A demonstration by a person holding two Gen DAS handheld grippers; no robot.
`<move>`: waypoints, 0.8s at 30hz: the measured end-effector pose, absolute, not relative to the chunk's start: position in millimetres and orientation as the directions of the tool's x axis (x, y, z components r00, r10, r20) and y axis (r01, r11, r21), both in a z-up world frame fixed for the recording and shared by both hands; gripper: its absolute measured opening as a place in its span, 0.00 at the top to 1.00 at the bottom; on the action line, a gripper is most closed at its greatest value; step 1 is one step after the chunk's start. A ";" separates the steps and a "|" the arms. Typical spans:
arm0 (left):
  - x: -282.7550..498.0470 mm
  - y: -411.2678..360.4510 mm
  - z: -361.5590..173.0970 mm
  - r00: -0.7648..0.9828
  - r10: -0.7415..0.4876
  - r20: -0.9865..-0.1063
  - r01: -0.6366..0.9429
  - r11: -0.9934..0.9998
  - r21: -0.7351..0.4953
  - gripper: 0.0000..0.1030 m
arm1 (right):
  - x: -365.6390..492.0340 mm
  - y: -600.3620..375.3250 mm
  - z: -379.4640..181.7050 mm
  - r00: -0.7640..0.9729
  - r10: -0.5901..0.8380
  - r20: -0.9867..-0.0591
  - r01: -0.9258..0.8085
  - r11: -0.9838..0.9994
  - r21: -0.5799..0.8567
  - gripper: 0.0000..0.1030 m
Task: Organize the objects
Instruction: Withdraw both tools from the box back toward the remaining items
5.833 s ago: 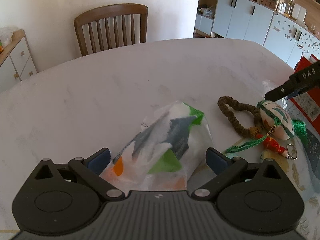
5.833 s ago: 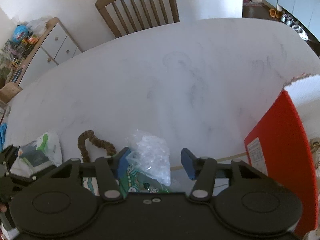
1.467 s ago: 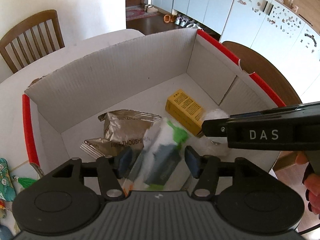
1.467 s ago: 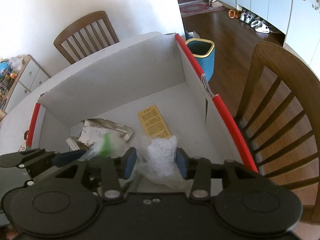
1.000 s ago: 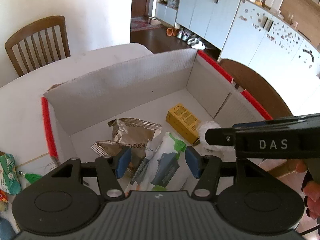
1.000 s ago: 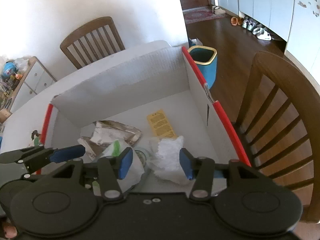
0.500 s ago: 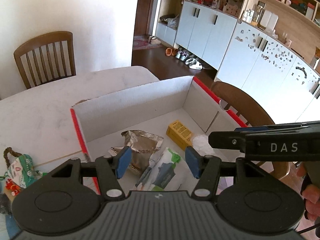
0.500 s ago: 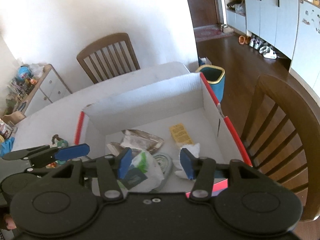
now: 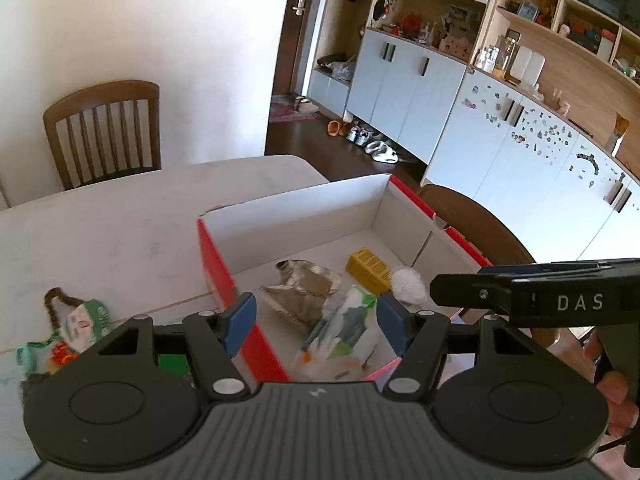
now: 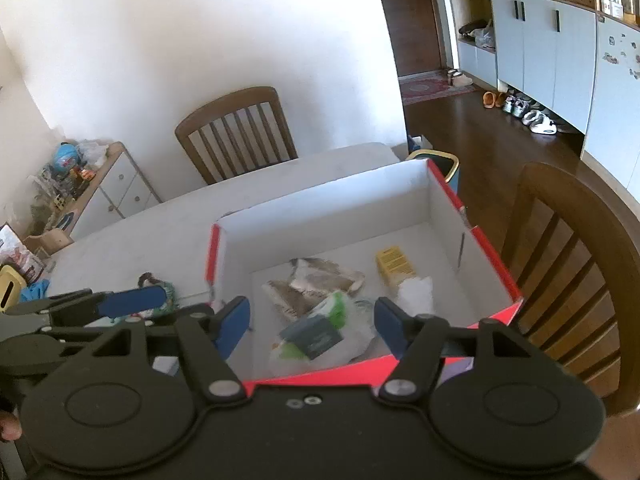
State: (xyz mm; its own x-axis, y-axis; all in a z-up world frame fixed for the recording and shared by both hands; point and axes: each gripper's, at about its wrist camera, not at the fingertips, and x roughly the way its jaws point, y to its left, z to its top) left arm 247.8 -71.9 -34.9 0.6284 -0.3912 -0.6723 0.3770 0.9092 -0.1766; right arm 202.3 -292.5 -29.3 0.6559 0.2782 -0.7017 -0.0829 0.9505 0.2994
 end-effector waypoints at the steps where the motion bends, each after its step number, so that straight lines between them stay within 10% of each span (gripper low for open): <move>1: 245.8 -66.7 -33.6 0.630 -0.392 -0.670 0.375 0.909 -0.180 0.32 | 200.3 -289.3 -28.8 0.657 0.282 -0.700 -0.086 0.950 0.301 0.33; 24: 208.3 37.4 -25.0 0.687 -0.349 -0.637 0.317 0.933 -0.170 0.11 | 164.3 -189.1 -16.0 0.698 0.333 -0.634 -0.196 0.940 0.279 0.02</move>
State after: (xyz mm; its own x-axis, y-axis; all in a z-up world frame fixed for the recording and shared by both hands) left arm 208.3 37.4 -25.0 0.6871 -0.3494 -0.6371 0.3168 0.9331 -0.1701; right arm 164.3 -189.1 -16.0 0.6976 0.3334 -0.6342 -0.1957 0.9401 0.2790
